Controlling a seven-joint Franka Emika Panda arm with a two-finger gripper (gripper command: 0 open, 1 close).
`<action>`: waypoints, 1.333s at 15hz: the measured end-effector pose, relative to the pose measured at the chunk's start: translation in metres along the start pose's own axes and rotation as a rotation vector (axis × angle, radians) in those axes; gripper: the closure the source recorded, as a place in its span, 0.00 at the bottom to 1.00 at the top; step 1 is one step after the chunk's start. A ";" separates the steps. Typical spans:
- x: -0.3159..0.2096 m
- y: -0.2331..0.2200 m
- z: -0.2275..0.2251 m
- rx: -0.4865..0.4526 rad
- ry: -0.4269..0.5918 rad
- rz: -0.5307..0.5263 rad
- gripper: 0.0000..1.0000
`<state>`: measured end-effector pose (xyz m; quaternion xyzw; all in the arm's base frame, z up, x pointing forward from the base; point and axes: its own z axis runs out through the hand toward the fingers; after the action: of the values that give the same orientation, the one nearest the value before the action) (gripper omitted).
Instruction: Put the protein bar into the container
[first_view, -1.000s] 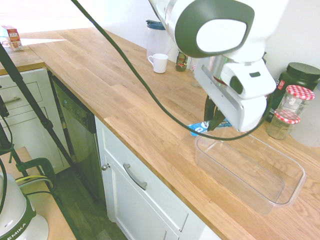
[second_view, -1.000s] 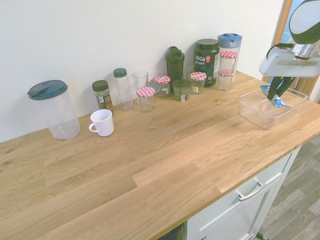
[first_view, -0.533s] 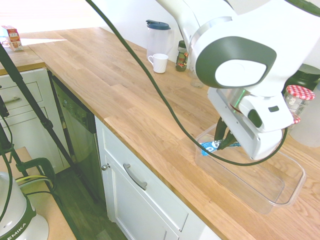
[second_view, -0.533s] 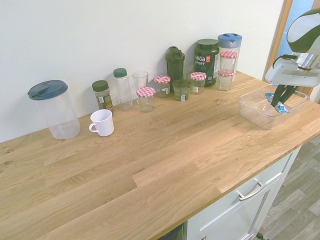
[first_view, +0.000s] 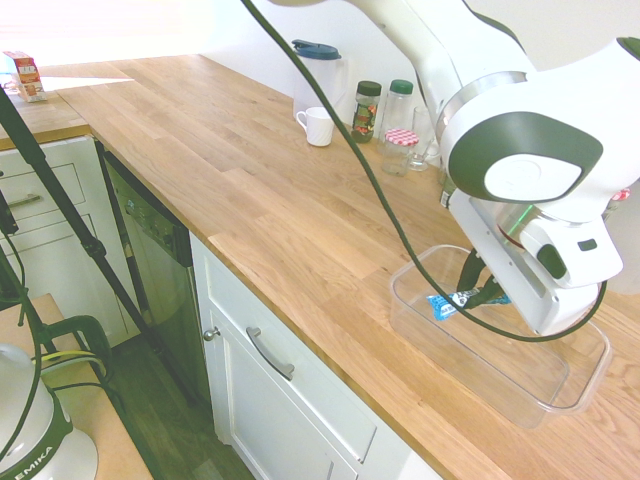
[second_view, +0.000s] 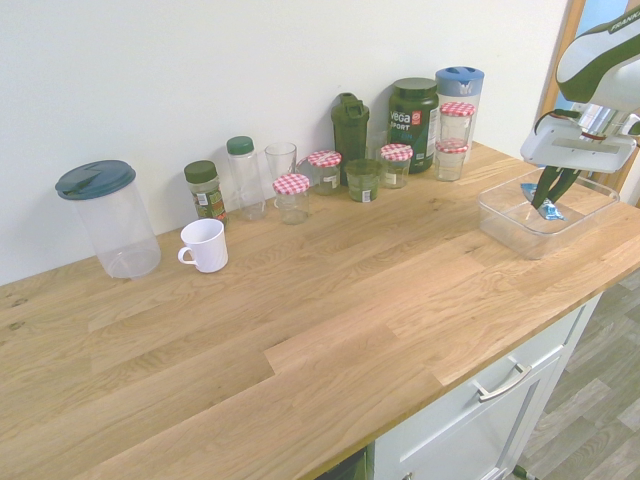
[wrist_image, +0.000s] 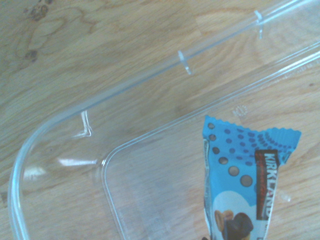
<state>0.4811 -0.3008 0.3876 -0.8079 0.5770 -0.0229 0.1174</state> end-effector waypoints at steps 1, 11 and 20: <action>0.003 -0.002 0.004 -0.004 -0.005 0.001 1.00; 0.017 -0.003 0.020 -0.039 -0.032 0.013 0.00; 0.031 -0.007 -0.013 -0.029 -0.020 0.002 0.00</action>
<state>0.4959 -0.3296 0.3986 -0.8090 0.5770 -0.0066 0.1116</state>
